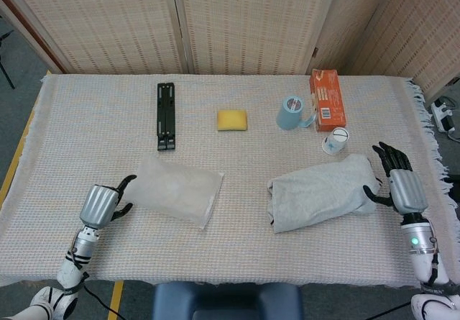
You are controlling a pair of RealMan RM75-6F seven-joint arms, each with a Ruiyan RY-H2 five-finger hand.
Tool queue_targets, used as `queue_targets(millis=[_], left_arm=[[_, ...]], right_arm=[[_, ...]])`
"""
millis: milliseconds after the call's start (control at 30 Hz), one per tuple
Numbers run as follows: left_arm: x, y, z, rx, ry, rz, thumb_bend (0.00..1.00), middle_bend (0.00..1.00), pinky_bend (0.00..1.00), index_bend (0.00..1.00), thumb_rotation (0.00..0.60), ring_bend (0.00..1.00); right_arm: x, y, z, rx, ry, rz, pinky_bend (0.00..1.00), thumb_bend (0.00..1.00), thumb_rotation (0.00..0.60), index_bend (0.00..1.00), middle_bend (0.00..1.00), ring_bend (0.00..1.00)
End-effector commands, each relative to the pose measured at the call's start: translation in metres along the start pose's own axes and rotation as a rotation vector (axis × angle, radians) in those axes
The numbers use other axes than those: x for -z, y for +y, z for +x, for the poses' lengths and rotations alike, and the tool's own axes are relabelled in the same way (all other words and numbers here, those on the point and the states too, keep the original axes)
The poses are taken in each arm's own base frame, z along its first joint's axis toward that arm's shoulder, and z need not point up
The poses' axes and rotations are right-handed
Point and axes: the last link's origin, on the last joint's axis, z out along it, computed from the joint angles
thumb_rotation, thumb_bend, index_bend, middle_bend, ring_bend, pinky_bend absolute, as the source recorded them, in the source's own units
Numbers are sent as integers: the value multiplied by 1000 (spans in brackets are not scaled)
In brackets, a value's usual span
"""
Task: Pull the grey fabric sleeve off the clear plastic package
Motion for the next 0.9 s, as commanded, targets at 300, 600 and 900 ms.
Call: queue_targets(millis=[300, 600, 900], left_arm=[[17, -12, 75, 146, -353, 137, 133, 219, 244, 133, 600, 128], [75, -40, 85, 7, -129, 269, 145, 194, 168, 167, 600, 92], [79, -44, 88, -23, -131, 255, 153, 195, 165, 191, 600, 89]], right_arm=[[54, -31, 12, 311, 13, -15, 0, 99, 600, 0, 0, 0], [68, -32, -1, 331, 41, -21, 0, 98, 600, 0, 0, 0], [65, -30, 0, 320, 40, -32, 0, 97, 600, 0, 0, 0]])
